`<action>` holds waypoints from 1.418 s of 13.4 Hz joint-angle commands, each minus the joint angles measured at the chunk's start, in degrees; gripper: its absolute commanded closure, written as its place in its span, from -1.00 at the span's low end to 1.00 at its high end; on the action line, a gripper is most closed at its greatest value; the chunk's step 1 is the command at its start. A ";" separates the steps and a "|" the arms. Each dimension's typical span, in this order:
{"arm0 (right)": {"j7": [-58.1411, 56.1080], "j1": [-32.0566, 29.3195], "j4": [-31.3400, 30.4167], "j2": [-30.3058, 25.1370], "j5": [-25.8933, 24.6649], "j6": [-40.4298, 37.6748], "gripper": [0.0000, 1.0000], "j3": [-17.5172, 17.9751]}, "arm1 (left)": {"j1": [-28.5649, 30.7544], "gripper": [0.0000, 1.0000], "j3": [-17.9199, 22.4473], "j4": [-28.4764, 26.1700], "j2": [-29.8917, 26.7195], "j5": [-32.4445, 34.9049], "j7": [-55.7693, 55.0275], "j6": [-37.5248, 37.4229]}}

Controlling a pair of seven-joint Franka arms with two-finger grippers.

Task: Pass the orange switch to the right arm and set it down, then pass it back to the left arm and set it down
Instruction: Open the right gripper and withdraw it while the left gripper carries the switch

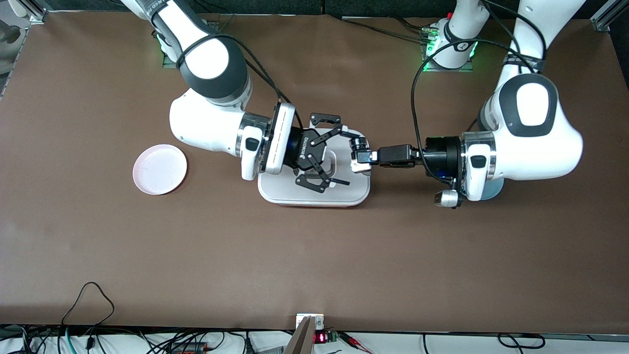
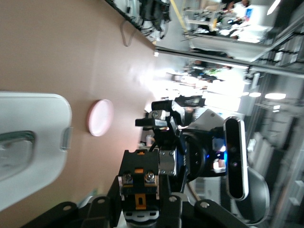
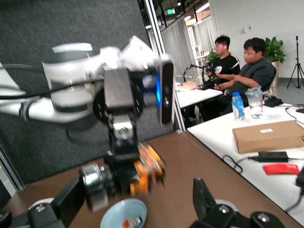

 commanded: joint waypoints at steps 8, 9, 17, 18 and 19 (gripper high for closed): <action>0.87 -12.86 -12.31 -9.10 -6.26 -22.55 -1.00 -8.50 | -0.43 0.87 -0.01 -1.10 -0.39 46.04 14.51 -10.34; 0.87 -13.48 -12.92 -9.19 -7.49 -24.06 -1.00 -9.39 | -0.43 0.87 -0.01 -1.36 -0.22 51.22 18.03 -10.34; 32.19 -15.41 -14.78 -14.10 -31.20 -30.12 -1.00 -12.21 | -0.08 0.88 0.08 -4.17 4.09 75.17 35.27 -9.99; 37.73 -15.41 -14.69 -14.72 -33.85 -31.44 -1.00 -12.30 | 0.19 0.87 0.25 -4.52 4.70 77.27 37.29 -9.99; 43.44 -15.33 -14.69 -15.33 -35.61 -33.19 -1.00 -12.39 | 0.97 0.87 0.34 -4.53 5.84 79.47 40.53 -9.90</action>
